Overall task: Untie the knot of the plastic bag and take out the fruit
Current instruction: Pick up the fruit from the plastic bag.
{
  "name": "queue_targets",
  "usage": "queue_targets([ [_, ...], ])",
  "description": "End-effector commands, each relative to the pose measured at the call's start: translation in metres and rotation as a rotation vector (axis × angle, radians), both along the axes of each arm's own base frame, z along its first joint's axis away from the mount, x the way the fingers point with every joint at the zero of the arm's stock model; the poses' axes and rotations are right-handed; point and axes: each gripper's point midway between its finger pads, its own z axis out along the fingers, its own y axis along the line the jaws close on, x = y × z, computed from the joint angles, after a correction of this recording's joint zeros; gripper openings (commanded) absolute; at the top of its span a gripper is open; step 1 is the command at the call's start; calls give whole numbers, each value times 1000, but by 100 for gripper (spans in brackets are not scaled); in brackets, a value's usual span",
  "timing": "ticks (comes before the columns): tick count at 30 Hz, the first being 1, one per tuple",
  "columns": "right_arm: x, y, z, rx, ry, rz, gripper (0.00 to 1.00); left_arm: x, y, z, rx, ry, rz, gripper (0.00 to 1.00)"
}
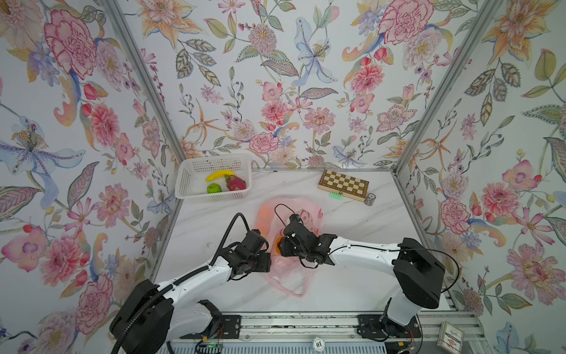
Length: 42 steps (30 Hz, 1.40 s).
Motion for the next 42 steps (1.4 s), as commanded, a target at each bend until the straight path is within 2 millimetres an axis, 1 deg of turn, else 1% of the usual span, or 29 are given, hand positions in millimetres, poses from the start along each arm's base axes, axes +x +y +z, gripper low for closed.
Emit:
queue_targets([
  [1, -3, -4, 20, 46, -22, -5, 42, 9, -5, 19, -6, -74, -29, 73],
  [5, -2, -8, 52, 129, -64, -7, 43, 18, -13, 42, -37, -168, -86, 76],
  [8, 4, -11, 82, 218, -91, -9, 42, 27, -25, 68, -71, -288, -181, 77],
  [10, 9, -13, 101, 291, -95, -11, 42, 33, -35, 90, -105, -388, -248, 77],
  [12, 13, -15, 118, 356, -102, -10, 42, 35, -45, 108, -141, -479, -319, 78],
  [15, 19, -20, 137, 436, -97, -9, 42, 37, -57, 139, -181, -628, -413, 80],
  [18, 22, -27, 153, 494, -98, -13, 42, 40, -64, 167, -192, -768, -481, 81],
  [21, 23, -35, 163, 537, -96, -12, 42, 42, -73, 193, -190, -900, -555, 84],
  [24, 21, -44, 169, 558, -94, -13, 42, 48, -77, 217, -171, -1006, -584, 86],
  [27, 17, -52, 174, 567, -92, -14, 42, 53, -85, 234, -144, -1079, -634, 90],
  [31, 11, -58, 182, 576, -100, -4, 42, 58, -98, 250, -129, -1138, -704, 94],
  [38, 0, -61, 194, 597, -105, 35, 42, 46, -125, 271, -150, -1312, -911, 95],
  [42, -3, -61, 194, 599, -103, 43, 42, 50, -134, 283, -182, -1354, -917, 94],
])
